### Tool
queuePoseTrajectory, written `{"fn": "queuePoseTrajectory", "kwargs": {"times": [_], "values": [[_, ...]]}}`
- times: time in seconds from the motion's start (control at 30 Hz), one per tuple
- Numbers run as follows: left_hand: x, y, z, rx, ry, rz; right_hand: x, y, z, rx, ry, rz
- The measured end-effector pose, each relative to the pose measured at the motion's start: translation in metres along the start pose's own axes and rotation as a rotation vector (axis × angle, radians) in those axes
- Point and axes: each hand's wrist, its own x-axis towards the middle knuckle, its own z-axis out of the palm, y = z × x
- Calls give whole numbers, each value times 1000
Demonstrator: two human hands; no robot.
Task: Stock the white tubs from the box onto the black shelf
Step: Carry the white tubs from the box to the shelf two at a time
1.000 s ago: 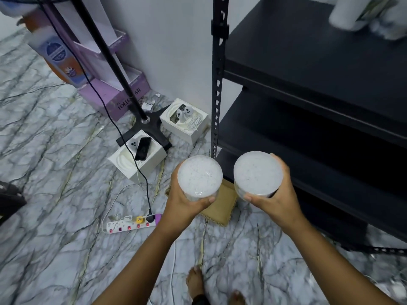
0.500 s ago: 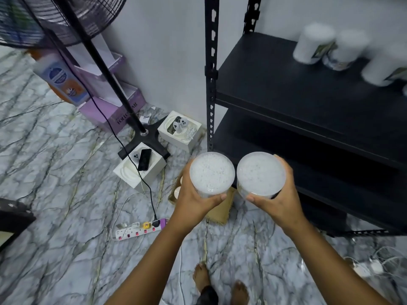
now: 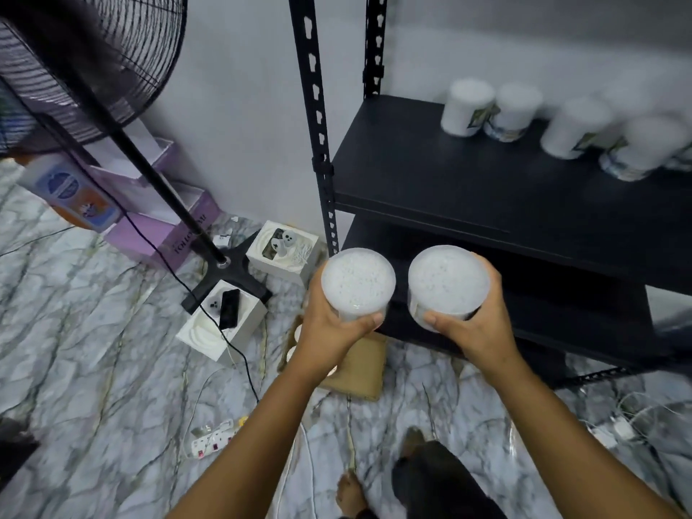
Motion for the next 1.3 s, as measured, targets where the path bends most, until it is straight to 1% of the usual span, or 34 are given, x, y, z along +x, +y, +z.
{"fn": "queuePoseTrajectory", "kwargs": {"times": [0.23, 0.4, 0.6, 0.93, 1.3], "values": [[74, 20, 36, 15, -85, 39, 64, 5, -29, -11, 113, 22], [133, 29, 74, 51, -107, 82, 118, 7, -59, -45, 172, 46], [189, 31, 117, 42, -115, 45, 178, 17, -93, -4, 211, 49], [260, 18, 151, 64, -82, 48, 244, 54, -109, 26, 156, 96], [315, 18, 159, 38, -101, 30, 298, 63, -106, 18, 128, 89]]}}
